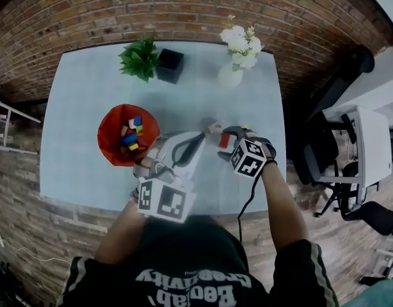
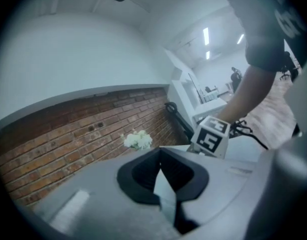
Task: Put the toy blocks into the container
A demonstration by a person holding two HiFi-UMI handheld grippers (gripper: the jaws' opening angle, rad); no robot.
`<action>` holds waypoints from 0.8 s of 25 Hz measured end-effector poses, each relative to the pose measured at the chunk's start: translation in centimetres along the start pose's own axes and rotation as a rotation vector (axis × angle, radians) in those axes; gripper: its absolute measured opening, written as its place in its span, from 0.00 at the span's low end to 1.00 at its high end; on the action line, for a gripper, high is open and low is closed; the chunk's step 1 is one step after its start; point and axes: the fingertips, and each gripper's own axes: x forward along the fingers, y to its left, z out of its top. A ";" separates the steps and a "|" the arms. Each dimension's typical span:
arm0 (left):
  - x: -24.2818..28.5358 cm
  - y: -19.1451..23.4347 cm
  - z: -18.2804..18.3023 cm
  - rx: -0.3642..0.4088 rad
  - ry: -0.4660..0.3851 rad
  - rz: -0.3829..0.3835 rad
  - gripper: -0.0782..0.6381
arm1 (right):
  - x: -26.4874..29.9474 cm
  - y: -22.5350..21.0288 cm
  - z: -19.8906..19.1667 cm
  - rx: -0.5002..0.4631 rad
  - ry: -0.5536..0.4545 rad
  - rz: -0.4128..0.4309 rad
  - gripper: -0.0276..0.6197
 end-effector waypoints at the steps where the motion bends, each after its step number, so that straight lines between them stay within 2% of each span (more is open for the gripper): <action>1: 0.0 0.0 -0.3 -0.005 0.008 0.004 0.12 | 1.2 -0.1 -0.9 0.003 0.031 0.029 0.53; 6: -0.2 -0.4 -1.6 -0.025 0.046 0.006 0.12 | 5.8 -0.9 -4.5 0.045 0.152 0.146 0.57; 11: -0.1 -1.1 -2.2 -0.022 0.063 -0.010 0.12 | 8.5 -0.9 -5.9 0.101 0.216 0.230 0.58; 12: 0.0 -1.1 -2.3 -0.023 0.065 -0.011 0.12 | 8.8 -0.8 -6.0 0.100 0.226 0.238 0.52; 17: 0.1 -0.9 -2.6 -0.028 0.069 -0.007 0.12 | 8.9 -0.6 -6.2 0.051 0.248 0.261 0.52; 20: 0.1 -0.5 -2.5 -0.019 0.064 -0.003 0.12 | 7.4 -1.4 -4.7 0.040 0.173 0.189 0.52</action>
